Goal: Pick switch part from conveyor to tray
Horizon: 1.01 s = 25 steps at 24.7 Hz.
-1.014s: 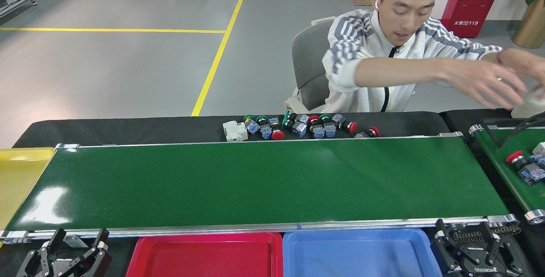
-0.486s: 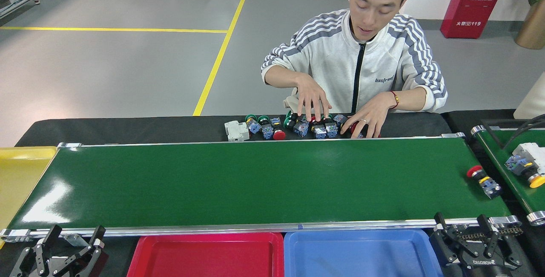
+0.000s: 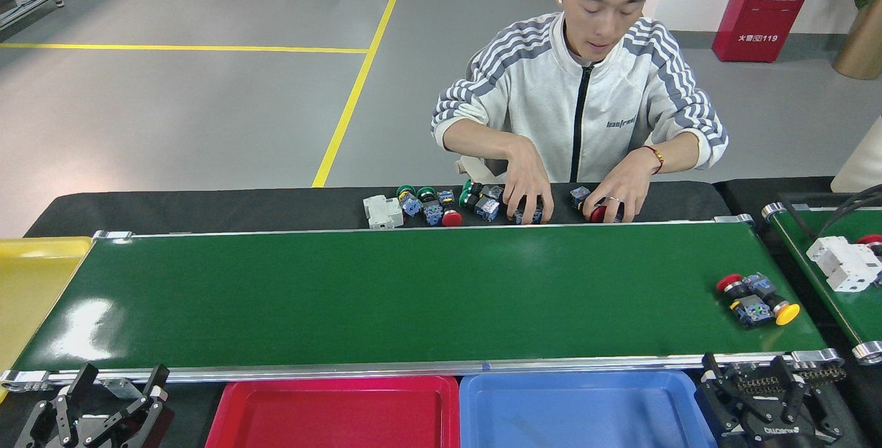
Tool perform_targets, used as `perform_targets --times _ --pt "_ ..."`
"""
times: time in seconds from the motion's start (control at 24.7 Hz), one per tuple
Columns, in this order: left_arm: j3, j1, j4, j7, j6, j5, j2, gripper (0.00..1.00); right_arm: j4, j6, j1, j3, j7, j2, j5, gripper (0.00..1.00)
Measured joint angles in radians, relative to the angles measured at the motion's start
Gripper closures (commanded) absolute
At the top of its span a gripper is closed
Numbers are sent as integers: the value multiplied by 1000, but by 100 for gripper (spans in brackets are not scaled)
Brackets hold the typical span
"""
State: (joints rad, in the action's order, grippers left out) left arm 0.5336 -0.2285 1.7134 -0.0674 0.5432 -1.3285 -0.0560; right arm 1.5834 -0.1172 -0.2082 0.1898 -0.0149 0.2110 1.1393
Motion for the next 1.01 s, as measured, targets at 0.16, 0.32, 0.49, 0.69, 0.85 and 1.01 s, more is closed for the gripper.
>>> perform_targets --times 0.16,0.32,0.49,0.69,0.85,1.01 --pt "0 -1 -3 0 -2 -2 0 0 -55 2 74 2 56 0 -1 2" --pt "-3 -1 -4 0 -3 -2 1 0 -87 0 125 -2 110 7 2 2" --pt "-5 -1 -4 0 -4 -2 3 0 -97 -7 142 -21 154 24 41 2" --pt "-7 -1 -5 0 -4 -3 3 0 -144 -10 208 -79 162 25 58 2" --pt "-9 -1 -5 0 -4 -3 3 0 -185 -14 259 -125 164 22 72 2" --pt "-10 -1 -5 0 -4 -3 3 0 -243 -8 308 -157 167 16 75 2"
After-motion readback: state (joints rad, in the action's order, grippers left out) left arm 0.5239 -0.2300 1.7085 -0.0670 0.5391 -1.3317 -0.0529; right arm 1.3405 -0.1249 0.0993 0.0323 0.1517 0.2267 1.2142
